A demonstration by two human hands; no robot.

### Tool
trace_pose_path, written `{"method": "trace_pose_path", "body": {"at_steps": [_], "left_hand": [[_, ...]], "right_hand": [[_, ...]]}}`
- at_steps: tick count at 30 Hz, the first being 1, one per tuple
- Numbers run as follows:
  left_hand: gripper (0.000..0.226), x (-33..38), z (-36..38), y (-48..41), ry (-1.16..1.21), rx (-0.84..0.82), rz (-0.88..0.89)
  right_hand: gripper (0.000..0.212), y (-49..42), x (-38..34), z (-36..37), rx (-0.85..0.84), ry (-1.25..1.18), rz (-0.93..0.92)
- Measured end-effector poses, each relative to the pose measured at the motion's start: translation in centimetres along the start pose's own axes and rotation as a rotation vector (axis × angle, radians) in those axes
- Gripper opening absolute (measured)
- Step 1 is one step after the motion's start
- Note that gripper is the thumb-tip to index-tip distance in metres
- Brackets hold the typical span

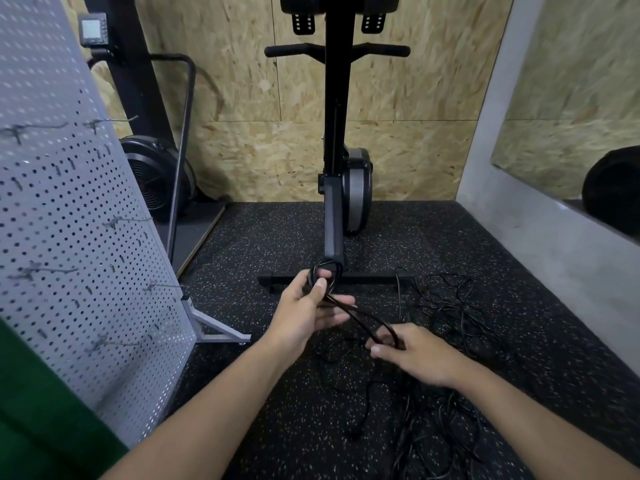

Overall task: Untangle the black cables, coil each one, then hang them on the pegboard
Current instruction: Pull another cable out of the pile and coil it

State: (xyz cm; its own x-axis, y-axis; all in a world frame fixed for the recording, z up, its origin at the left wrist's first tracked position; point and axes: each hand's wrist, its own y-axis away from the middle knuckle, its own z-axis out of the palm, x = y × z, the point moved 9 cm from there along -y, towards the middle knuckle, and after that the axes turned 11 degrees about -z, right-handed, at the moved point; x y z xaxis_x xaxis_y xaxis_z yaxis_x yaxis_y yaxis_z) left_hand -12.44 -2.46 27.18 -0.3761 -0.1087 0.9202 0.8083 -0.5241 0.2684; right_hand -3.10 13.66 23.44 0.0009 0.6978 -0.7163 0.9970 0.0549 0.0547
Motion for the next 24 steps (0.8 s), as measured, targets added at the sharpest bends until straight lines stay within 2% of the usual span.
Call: {"method": "trace_pose_path", "body": {"at_steps": [2,6,9,11,13,17,19,22,24], "left_hand": [[0.022,0.3,-0.3,-0.2,0.088,0.023,0.001],[0.028,0.3,-2.2,-1.0,0.279,0.121,0.007],[0.039,0.0,-2.7,-1.2,0.298,0.124,-0.025],[0.041,-0.8,-1.7,-1.2,0.153,0.058,-0.09],[0.042,-2.0,-0.5,-1.0,-0.093,-0.035,-0.161],[0.043,-5.8,2.7,0.8,-0.584,-0.375,-0.233],[0.039,-7.6,4.2,1.9,-0.769,-0.487,-0.226],[0.021,-7.5,5.1,1.5,-0.846,-0.416,-0.071],[0.023,-6.3,4.9,1.1,-0.903,-0.292,0.017]], "right_hand": [[0.016,-0.1,-0.6,-0.7,0.068,-0.05,-0.033],[0.018,0.0,-1.3,-2.0,0.151,-0.33,-0.061],[0.019,-0.2,-1.6,-3.0,0.241,-0.291,-0.103],[0.018,-0.3,-2.2,-3.3,0.311,-0.302,-0.135],[0.017,-0.3,-3.2,-3.6,0.374,-0.344,-0.177],[0.016,-0.5,-4.7,-4.2,0.439,-0.428,-0.238],[0.016,-0.6,-4.9,-4.1,0.431,-0.442,-0.229],[0.016,-0.7,-4.7,-4.1,0.431,-0.44,-0.219],[0.015,-0.7,-4.5,-4.3,0.45,-0.477,-0.215]]}}
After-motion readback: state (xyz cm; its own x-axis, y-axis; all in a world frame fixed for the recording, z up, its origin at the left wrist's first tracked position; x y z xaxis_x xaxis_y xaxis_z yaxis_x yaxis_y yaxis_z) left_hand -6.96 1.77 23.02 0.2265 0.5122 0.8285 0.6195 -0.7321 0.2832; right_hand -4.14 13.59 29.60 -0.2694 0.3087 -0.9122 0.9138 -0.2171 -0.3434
